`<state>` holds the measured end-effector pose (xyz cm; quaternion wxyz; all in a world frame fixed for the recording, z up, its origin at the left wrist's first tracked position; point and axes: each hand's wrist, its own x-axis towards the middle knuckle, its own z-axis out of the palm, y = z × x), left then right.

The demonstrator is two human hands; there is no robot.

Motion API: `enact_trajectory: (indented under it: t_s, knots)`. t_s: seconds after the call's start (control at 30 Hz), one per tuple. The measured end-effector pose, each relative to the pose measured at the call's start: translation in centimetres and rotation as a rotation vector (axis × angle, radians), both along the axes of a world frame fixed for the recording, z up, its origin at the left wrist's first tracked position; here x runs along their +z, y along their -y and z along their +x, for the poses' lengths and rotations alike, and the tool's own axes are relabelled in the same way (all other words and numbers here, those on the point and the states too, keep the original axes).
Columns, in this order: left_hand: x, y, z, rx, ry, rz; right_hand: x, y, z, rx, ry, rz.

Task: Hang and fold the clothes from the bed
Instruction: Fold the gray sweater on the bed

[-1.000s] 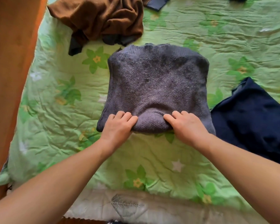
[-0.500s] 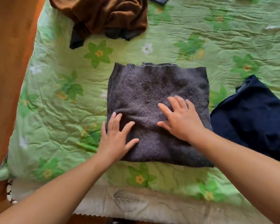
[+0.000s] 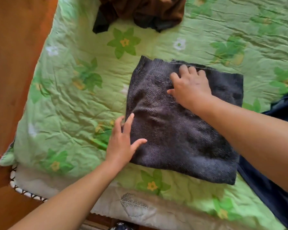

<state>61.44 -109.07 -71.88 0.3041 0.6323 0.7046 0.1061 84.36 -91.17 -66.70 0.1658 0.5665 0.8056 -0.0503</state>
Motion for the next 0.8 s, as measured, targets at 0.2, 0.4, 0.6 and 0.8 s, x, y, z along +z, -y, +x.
enact_trajectory:
  t_s: [0.2,0.4,0.6,0.8]
  knots:
    - [-0.4,0.4,-2.5,0.373,0.320,-0.389,0.0,-4.9,-10.5,0.658,0.188,-0.184]
    - [1.1,0.3,-2.4,0.370,0.624,-0.541,1.3,-4.9,-11.3,0.723,0.467,-0.263]
    - [8.1,0.7,2.4,0.152,0.526,-0.433,5.0,-4.5,-4.1,0.751,0.263,-0.108]
    - [13.4,1.5,14.3,-0.133,0.439,-0.349,8.1,-1.0,10.1,0.642,0.061,0.081]
